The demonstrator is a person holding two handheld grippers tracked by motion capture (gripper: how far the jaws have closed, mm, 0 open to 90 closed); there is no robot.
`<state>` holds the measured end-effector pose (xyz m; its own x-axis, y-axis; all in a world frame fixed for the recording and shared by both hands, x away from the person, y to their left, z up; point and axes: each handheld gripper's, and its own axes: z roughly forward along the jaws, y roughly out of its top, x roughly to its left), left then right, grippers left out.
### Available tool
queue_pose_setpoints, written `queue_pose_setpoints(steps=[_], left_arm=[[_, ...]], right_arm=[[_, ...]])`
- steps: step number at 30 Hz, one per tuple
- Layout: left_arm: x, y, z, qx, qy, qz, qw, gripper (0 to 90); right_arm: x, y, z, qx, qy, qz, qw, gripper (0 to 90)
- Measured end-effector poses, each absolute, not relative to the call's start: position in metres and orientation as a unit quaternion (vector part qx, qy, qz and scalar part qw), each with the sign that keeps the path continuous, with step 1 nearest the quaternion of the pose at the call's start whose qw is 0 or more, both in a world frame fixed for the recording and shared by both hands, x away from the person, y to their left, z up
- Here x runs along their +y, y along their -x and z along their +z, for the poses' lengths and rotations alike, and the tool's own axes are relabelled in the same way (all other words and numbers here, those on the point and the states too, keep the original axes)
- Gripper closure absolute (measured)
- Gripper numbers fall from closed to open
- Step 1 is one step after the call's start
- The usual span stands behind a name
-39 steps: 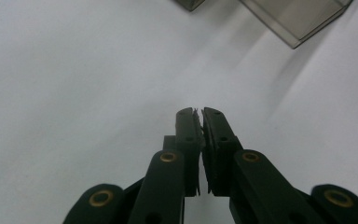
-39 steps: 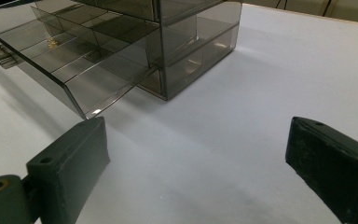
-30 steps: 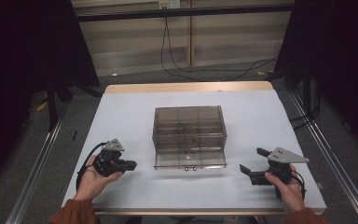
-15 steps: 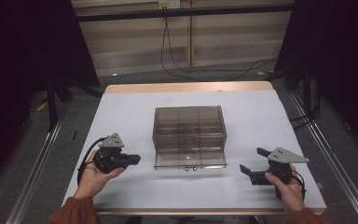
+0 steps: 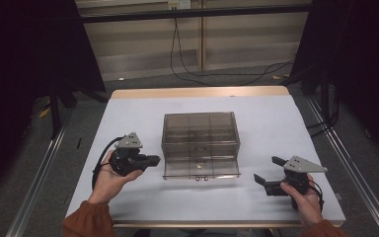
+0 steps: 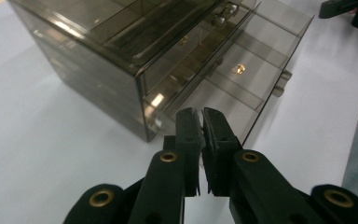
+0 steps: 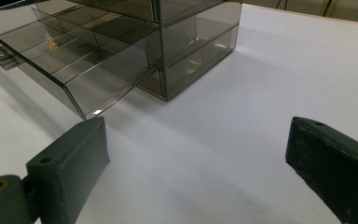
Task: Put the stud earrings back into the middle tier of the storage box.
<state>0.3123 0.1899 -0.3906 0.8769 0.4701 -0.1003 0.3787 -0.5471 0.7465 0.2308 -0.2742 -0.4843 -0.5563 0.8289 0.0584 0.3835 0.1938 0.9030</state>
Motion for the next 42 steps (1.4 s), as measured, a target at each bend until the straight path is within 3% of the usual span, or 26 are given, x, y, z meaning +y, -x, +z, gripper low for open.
queue_pose_setpoints(steps=[8,42], left_arm=[[0.172,-0.318,-0.384,0.230,-0.876,0.045,0.421,85.9],[0.083,-0.337,-0.378,0.159,-0.933,0.024,0.322,85.9]], right_arm=[[-0.274,-0.231,-0.484,0.738,-0.411,0.484,0.230,5.1],[-0.274,-0.231,-0.484,0.739,-0.408,0.486,0.229,4.9]])
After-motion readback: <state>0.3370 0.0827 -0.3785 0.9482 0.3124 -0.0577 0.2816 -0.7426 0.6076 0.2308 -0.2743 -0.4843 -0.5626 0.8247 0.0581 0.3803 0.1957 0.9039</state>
